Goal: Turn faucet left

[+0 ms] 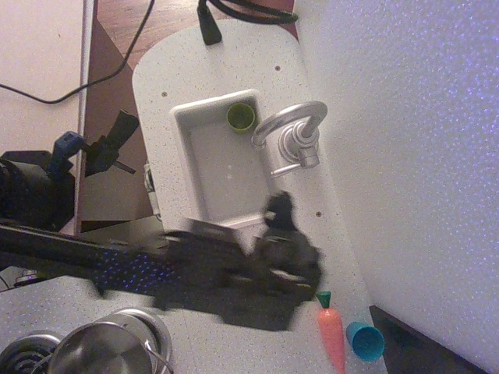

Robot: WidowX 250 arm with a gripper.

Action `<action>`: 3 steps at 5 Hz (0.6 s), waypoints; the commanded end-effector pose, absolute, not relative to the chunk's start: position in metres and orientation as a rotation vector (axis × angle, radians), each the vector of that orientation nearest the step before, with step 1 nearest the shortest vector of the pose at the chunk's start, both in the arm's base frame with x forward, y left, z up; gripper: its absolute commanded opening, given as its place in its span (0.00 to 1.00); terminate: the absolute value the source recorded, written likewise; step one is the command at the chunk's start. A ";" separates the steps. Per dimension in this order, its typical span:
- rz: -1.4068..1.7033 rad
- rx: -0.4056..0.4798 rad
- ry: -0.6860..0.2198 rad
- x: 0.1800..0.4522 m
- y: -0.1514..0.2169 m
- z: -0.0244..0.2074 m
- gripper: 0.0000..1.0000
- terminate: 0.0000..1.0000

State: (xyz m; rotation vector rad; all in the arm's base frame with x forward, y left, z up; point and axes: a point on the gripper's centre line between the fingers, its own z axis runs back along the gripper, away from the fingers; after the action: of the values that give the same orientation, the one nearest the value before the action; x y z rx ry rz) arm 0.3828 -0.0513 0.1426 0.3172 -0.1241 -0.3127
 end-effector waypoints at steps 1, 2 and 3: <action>-0.305 0.302 -0.168 0.374 -0.047 0.155 1.00 0.00; -0.325 0.327 -0.166 0.373 -0.040 0.155 1.00 0.00; -0.265 0.375 -0.191 0.371 -0.011 0.162 1.00 0.00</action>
State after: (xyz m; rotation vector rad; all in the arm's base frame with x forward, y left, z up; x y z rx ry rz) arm 0.3679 0.0036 0.1428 0.3961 -0.1333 -0.2493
